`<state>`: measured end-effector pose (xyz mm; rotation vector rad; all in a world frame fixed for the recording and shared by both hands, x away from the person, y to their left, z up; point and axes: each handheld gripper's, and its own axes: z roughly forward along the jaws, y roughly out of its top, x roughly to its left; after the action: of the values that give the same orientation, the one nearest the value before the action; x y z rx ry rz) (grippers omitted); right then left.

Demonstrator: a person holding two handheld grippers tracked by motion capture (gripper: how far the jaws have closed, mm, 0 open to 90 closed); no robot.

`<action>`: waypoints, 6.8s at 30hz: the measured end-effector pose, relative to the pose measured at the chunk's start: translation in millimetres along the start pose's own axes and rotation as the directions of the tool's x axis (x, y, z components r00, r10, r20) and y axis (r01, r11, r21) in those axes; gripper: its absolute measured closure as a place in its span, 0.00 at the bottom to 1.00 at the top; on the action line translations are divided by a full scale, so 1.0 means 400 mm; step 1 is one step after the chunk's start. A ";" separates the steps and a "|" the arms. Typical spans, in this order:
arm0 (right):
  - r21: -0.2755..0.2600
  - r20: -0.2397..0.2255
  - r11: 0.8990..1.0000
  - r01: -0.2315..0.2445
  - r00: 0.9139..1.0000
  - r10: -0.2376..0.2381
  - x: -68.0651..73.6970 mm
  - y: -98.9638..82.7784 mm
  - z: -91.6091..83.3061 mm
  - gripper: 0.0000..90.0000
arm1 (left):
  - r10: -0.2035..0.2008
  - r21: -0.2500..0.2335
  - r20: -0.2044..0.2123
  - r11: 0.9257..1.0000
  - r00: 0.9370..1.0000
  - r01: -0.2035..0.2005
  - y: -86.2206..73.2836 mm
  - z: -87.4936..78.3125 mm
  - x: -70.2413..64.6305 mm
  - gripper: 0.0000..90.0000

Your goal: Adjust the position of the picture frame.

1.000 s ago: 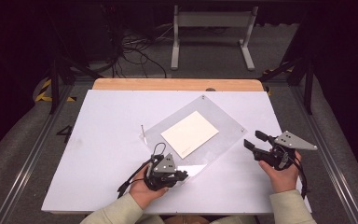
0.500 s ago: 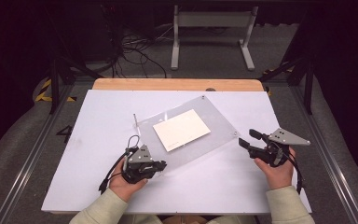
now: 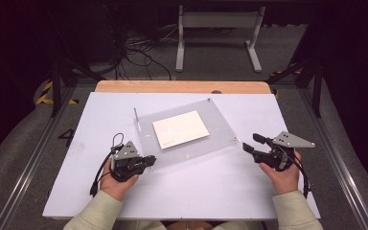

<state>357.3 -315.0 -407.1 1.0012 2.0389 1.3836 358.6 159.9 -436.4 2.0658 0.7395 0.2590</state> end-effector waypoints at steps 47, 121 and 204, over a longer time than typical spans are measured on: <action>0.375 -0.095 0.924 0.071 0.995 -0.038 -0.048 0.018 0.239 0.77 | -0.091 -0.068 0.006 0.994 0.996 0.091 -0.034 -0.051 0.042 0.57; 0.379 -0.462 0.863 0.335 0.876 -0.137 0.247 -0.070 0.078 0.92 | -0.089 0.054 -0.283 0.993 0.955 0.108 0.014 -0.069 0.063 0.93; 0.326 0.173 0.931 -0.166 0.978 0.114 -0.177 -0.016 0.133 0.86 | -0.003 0.029 -0.164 1.000 0.986 0.007 0.004 -0.055 0.075 0.54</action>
<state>437.6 -341.3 -433.9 1.3783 2.1679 1.0004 373.5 192.0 -425.3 2.0874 0.8519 0.4216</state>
